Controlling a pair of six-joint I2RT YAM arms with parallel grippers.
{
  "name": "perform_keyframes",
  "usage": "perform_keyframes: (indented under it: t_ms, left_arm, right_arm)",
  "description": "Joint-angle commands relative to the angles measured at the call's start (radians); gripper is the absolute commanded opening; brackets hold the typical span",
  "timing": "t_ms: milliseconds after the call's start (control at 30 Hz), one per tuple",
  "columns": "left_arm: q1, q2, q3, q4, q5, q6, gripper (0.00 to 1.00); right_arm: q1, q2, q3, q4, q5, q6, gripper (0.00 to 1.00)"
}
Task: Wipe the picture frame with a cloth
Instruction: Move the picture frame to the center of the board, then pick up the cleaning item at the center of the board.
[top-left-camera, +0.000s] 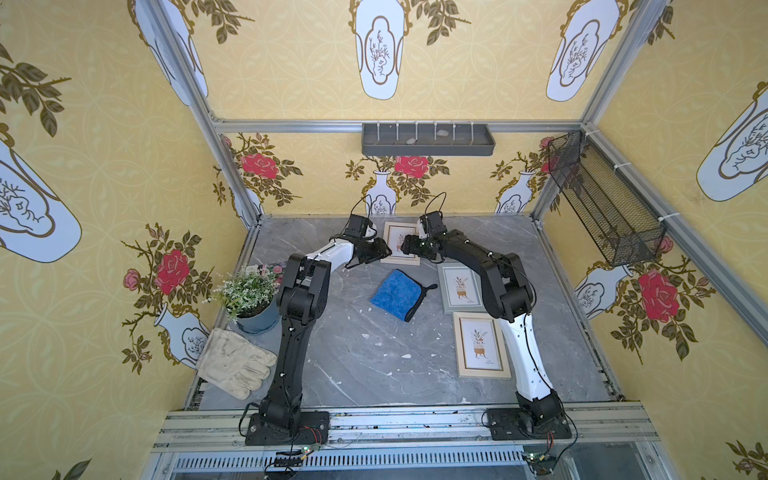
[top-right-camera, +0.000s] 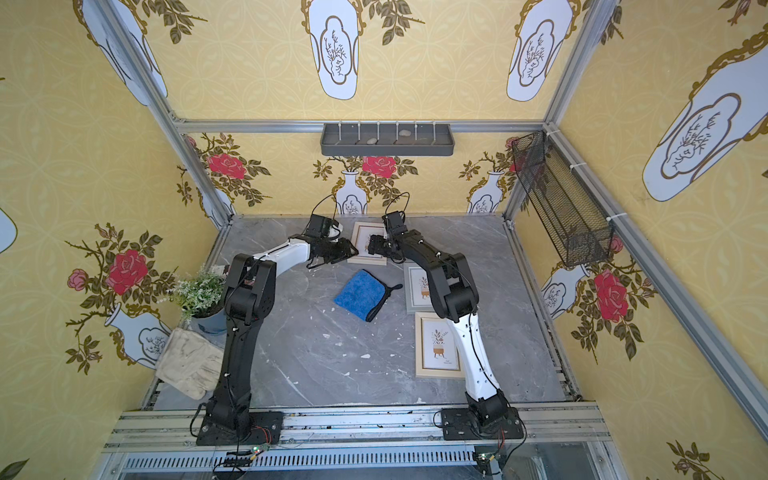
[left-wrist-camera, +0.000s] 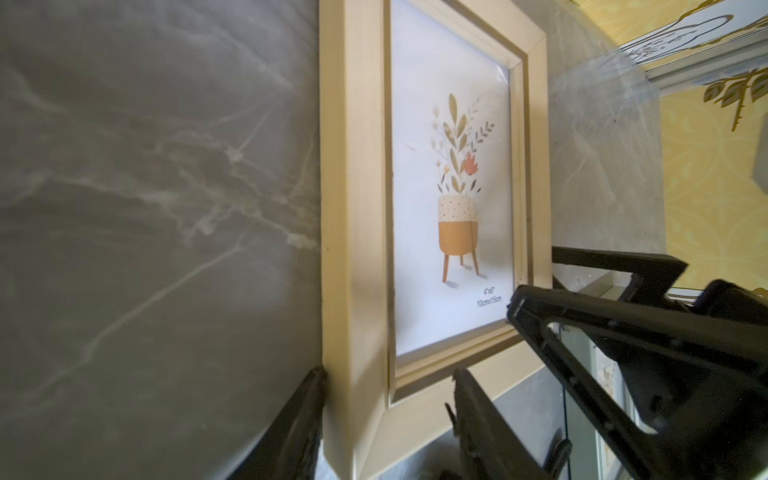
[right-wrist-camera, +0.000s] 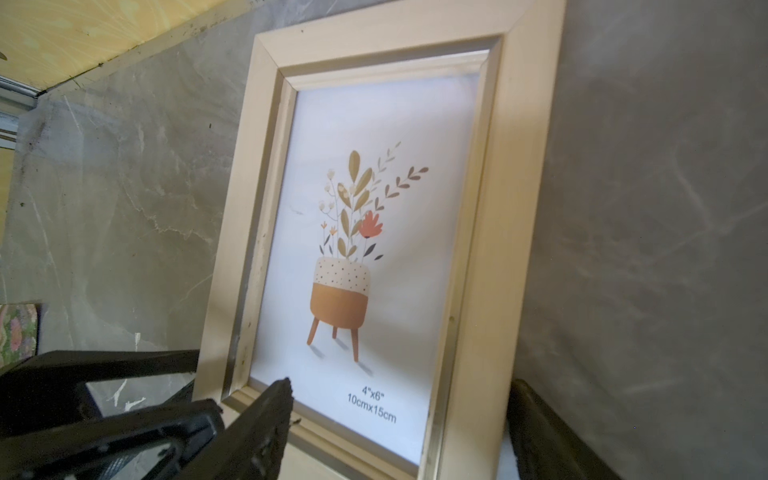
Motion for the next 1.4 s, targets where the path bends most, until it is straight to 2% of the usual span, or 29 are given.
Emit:
perform_keyframes:
  t_ms: [0,267,533,733,833,1033,1200,1367]
  left_arm:
    - [-0.004,-0.038,-0.066,-0.012,0.0,0.029,0.49]
    - [0.002,-0.266,-0.39,0.029,-0.157,0.036,0.5]
    - [0.014,-0.406,-0.624,0.063,-0.214,0.038,0.5]
    - [0.015,-0.501,-0.758,0.093,-0.245,0.019,0.53]
    - [0.026,-0.519,-0.763,0.089,-0.239,0.018,0.56]
    - [0.04,-0.518,-0.696,0.082,-0.222,0.028,0.62]
    - [0.049,-0.461,-0.597,0.069,-0.192,0.034,0.64]
    - [0.048,-0.38,-0.505,0.034,-0.183,0.038,0.64]
  right_arm:
    - [0.024,0.015,-0.004,-0.083,-0.047,0.018,0.82]
    - [0.104,-0.049,-0.121,-0.035,-0.089,0.046,0.83]
    - [0.198,-0.13,-0.239,-0.016,-0.081,0.05,0.86]
    - [0.202,-0.262,-0.373,-0.017,0.011,0.027,0.93]
    - [0.203,-0.348,-0.429,-0.04,0.085,-0.003,0.96]
    - [0.253,-0.458,-0.518,-0.082,0.126,-0.014,0.97]
    - [0.361,-0.437,-0.517,-0.119,0.164,-0.013,0.97]
    - [0.393,-0.42,-0.523,-0.142,0.206,0.002,0.97]
